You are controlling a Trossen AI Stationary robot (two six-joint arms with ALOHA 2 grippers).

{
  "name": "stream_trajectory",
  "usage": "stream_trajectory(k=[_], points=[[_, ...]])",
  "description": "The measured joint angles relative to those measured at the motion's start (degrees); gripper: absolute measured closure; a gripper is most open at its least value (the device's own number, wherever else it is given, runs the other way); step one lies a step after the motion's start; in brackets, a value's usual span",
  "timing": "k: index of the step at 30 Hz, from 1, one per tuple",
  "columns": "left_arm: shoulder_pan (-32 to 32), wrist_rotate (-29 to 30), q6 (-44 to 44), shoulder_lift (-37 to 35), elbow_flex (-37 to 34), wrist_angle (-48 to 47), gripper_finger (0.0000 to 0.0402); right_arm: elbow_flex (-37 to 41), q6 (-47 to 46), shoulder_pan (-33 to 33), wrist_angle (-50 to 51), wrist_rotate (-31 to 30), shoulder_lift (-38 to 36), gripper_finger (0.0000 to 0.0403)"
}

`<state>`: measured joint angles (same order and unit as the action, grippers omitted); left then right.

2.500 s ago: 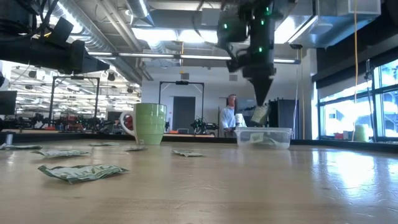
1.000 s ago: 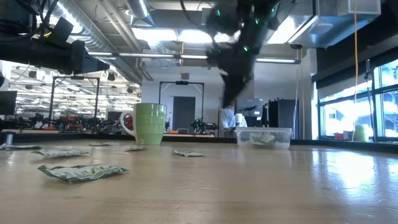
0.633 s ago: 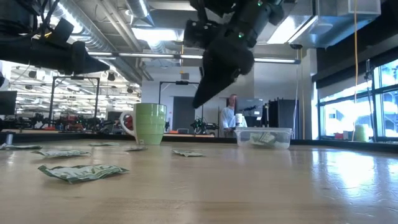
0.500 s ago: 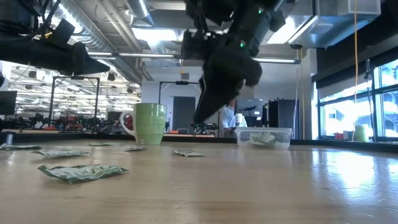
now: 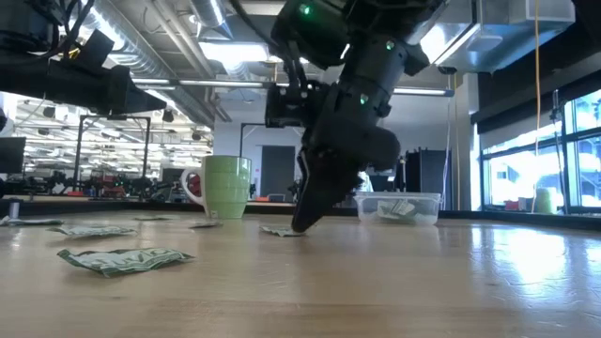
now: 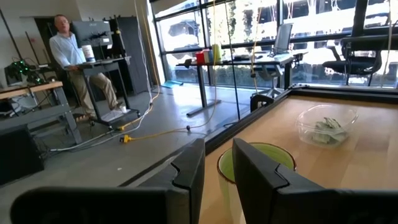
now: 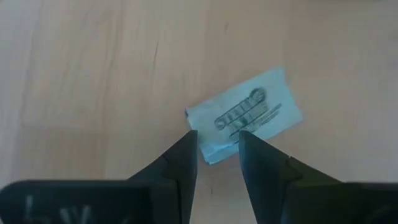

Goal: Pick and place items into bin
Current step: Put the white stevia packet into the transparent bin

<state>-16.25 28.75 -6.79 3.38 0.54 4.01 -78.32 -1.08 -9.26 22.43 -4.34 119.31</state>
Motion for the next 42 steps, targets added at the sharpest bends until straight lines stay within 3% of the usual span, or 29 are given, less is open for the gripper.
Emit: stream_trajectory(k=[9,20,28,33,42], points=[[0.02,0.04,0.00,0.00,0.00,0.00,0.0325,-0.32,-1.09,-0.04,1.69,0.02,2.05,0.0291],[0.00,0.06,0.00,0.00,0.00,0.02,0.0325,-1.36,-1.57,-0.07,3.57,0.29,2.26,0.0355],[0.02,0.07,0.00,0.00,0.00,0.02,0.0325,-10.98,1.27,0.83,22.05,-0.07,2.73,0.0394],[0.01,-0.32,0.02,0.01,-0.02,0.02,0.0325,-13.21,1.27,3.61,30.89,-1.16,-2.56,0.0394],[0.00,-0.33,0.02,0.02,-0.04,0.02,0.0325,-7.02,-3.49,13.30,37.29,-10.63,-17.59,0.0391]])
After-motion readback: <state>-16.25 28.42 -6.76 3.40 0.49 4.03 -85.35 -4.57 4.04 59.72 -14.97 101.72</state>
